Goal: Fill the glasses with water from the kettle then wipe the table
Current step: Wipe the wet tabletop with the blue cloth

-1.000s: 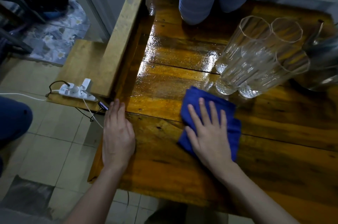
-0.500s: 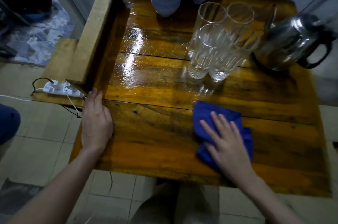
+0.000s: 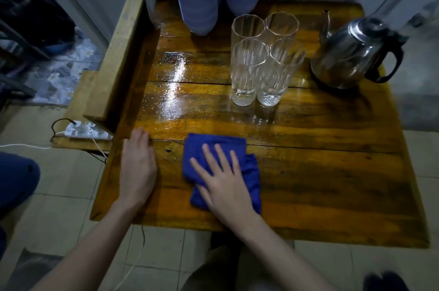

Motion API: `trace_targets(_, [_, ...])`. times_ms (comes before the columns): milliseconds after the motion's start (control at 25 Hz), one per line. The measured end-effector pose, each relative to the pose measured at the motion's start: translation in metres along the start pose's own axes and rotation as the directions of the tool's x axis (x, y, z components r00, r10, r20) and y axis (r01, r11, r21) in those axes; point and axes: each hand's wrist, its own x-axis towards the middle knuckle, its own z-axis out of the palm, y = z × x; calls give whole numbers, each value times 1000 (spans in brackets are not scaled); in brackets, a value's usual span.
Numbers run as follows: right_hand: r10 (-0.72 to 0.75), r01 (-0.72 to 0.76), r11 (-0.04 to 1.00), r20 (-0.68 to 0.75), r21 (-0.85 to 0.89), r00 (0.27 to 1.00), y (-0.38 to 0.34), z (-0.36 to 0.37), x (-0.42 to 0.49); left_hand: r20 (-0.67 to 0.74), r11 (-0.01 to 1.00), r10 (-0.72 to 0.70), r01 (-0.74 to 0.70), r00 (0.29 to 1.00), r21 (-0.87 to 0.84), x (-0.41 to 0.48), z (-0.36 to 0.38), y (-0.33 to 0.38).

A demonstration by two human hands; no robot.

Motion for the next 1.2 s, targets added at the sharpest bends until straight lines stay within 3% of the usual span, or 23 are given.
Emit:
trace_targets(80, [-129,129,992,28,-4,991,9,1,-26,67,980,199,-197,978,-38,-13,6,28])
trace_targets(160, [-129,130,992,35,-2,991,36,0,-55,135,926,377,-377,916,-26,-16,13,45])
trace_targets(240, [10,-10,1000,14,17,1000,76,-5,-79,165,915,403,-402,901,-36,-13,15,49])
trace_targets(320, [238,-238,970,-10,54,971,125,-15,-99,165,920,390,-389,906,-43,-13,15,48])
trace_targets(480, [585,-582,810,-42,73,810,187,-33,-89,167,926,377,-377,911,-35,-13,14,50])
trace_targets(600, [701,-696,713,-99,83,706,158,-29,-41,167,929,369,-370,914,-22,-12,15,48])
trace_targets(680, [611,-605,792,-110,81,784,111,-24,-16,167,943,329,-334,930,2,-13,16,47])
trace_targets(800, [317,-315,948,-81,34,945,36,-10,-9,161,952,299,-306,940,18,-12,15,46])
trace_targets(960, [-18,18,1000,-11,-11,1000,26,1,-40,161,951,308,-307,938,-30,-13,14,45])
trace_targets(1040, [33,-34,999,-25,-25,999,67,-3,-57,176,945,325,-314,929,-87,-9,8,41])
trace_targets(1120, [211,-213,977,-61,-26,976,123,-11,-73,164,944,329,-325,930,-54,4,0,22])
trace_targets(1200, [423,-422,906,-43,34,905,172,-27,-87,127,970,239,-243,963,18,18,-8,-6])
